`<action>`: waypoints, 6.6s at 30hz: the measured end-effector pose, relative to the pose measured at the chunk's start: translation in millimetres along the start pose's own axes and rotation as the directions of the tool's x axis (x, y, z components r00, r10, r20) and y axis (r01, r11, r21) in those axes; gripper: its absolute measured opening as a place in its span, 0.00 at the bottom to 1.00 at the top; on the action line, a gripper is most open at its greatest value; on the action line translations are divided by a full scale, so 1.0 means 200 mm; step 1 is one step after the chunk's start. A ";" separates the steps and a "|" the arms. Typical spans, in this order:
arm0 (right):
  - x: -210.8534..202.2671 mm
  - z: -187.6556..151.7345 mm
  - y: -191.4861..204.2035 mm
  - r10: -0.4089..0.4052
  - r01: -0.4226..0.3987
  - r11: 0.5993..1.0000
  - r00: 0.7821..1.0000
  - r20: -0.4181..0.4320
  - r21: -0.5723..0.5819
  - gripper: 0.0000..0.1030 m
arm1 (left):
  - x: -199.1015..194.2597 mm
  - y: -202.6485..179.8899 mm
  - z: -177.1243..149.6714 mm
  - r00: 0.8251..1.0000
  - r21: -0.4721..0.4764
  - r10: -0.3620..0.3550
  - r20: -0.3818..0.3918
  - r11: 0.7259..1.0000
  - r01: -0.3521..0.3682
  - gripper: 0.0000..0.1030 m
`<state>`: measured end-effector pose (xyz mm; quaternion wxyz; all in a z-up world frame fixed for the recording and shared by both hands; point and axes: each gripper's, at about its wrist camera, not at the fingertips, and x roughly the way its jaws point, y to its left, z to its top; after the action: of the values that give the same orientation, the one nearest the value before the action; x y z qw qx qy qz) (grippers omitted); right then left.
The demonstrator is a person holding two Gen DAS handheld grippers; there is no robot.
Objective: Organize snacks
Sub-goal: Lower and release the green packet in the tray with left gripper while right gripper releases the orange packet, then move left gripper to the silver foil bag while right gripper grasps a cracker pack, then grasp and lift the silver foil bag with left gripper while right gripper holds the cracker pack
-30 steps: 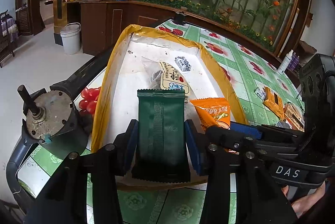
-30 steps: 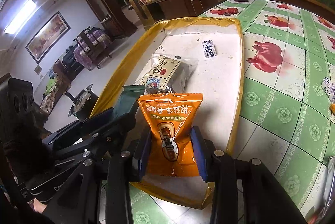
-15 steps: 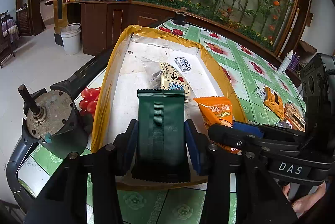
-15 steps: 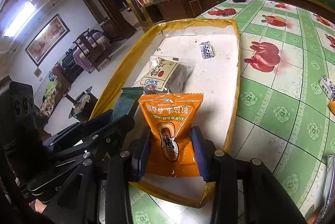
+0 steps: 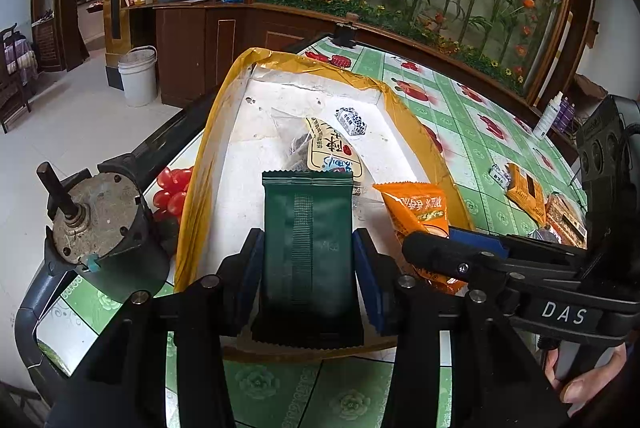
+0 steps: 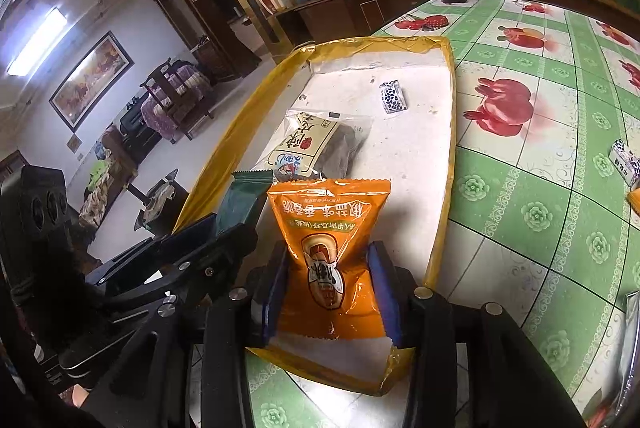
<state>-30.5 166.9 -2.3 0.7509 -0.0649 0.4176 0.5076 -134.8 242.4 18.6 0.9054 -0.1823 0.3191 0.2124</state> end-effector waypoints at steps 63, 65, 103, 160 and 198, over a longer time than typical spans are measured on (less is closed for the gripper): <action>-0.96 -0.52 -0.81 -0.110 0.035 0.939 0.973 0.203 0.342 0.56 | -0.16 -0.69 -0.06 0.941 0.168 -0.318 -0.114 0.927 0.334 0.69; -1.00 -0.57 -0.84 -0.158 0.084 0.929 0.970 0.183 0.359 0.61 | -0.13 -0.77 -0.06 0.929 0.171 -0.335 -0.155 0.918 0.359 0.69; -0.95 -0.58 -0.96 -0.400 0.354 0.881 0.912 0.092 0.313 0.46 | 0.34 -1.36 -0.15 0.943 0.307 -0.055 -0.329 0.938 0.162 0.71; -0.93 -0.54 -0.74 -0.258 0.235 0.963 0.945 0.200 0.132 0.46 | -0.10 -1.09 -0.21 0.990 0.378 -0.116 0.075 0.922 0.080 0.56; -0.94 -0.53 -0.71 -0.230 0.205 0.970 0.949 0.214 0.133 0.46 | -0.19 -1.04 -0.23 0.986 0.404 -0.074 0.151 0.915 0.006 0.56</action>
<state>1.3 -88.6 13.0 0.8476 -0.0107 0.3459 0.4022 -80.2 35.7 49.6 0.9508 0.0193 0.2769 0.1379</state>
